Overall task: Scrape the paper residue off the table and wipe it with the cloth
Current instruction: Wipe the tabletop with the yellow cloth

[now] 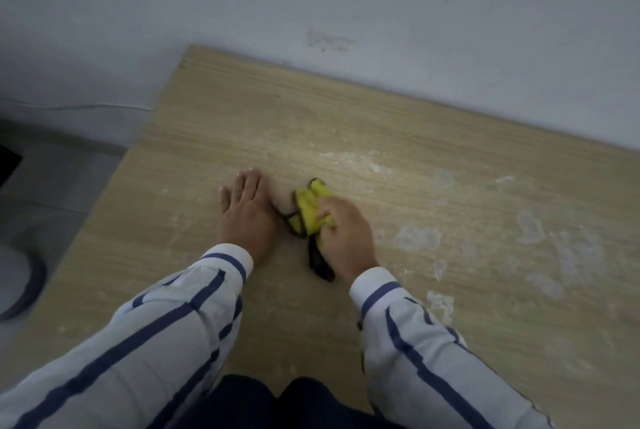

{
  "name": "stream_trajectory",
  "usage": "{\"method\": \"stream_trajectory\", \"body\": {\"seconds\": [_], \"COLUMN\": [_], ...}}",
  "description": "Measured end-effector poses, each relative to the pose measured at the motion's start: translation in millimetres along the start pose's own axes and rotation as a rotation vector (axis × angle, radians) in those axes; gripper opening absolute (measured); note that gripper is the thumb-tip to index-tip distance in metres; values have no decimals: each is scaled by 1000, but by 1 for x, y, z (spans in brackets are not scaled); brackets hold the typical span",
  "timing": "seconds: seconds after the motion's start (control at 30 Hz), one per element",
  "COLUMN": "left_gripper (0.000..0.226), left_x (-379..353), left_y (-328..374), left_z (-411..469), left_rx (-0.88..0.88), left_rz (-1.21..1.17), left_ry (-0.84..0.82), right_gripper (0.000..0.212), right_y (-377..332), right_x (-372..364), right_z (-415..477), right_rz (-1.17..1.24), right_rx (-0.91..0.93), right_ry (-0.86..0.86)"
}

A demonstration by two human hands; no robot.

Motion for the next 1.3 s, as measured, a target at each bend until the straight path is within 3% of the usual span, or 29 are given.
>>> {"method": "stream_trajectory", "body": {"seconds": [0.1, 0.23, 0.47, 0.6, 0.7, 0.9, 0.93, 1.03, 1.07, 1.13, 1.2, 1.3], "left_gripper": [56, 57, 57, 57, 58, 57, 57, 58, 58, 57, 56, 59], "left_x": [-2, -3, -4, -3, -5, -2, -1, -1, -1, 0, 0, -2], "left_y": [0, 1, 6, 19, 22, 23, 24, 27, 30, 43, 63, 100], "left_z": [3, 3, 12, 22, 24, 26, 26, 29, 30, 33, 36, 38], "left_rx": [24, 26, 35, 12, 20, 19, 18, 13, 9, -24, -104, -256], "left_rz": [28, 50, 50, 44, 50, 43, 32, -30, -44, -60, -71, -69], "left_ry": [12, 16, -4, -8, -13, -23, -27, -48, -48, -34, -17, -27], "right_gripper": [25, 18, 24, 36, 43, 41, 43, 40, 39, 42, 47, 43], "right_y": [56, 114, 32, 56, 79, 17, 17, 41, 47, 51, 52, 58], "right_x": [88, 120, 26, 68, 71, 11, 17, 59, 64, 55, 46, 67], "right_z": [9, 29, 75, 69, 65, 83, 85, 88, 88, 88, 81, 67], "right_rz": [-14, -126, -139, -152, -191, -103, -63, -64, -103, -130, 8, 190], "right_rx": [-264, -528, -131, -219, -385, 13, 9, -149, -191, -192, -181, -188], "right_ry": [366, 357, 52, 234, 208, -149, -136, 126, 126, -33, -148, 42]}}
Point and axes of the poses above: each hand's wrist, its own z-axis towards the middle knuckle, its own x-axis out of the back of the hand, y = z × x, the point moved 8 cm from there along z, towards the middle knuckle, and after that the axes turned 11 degrees about -y, right-handed, at the moved point
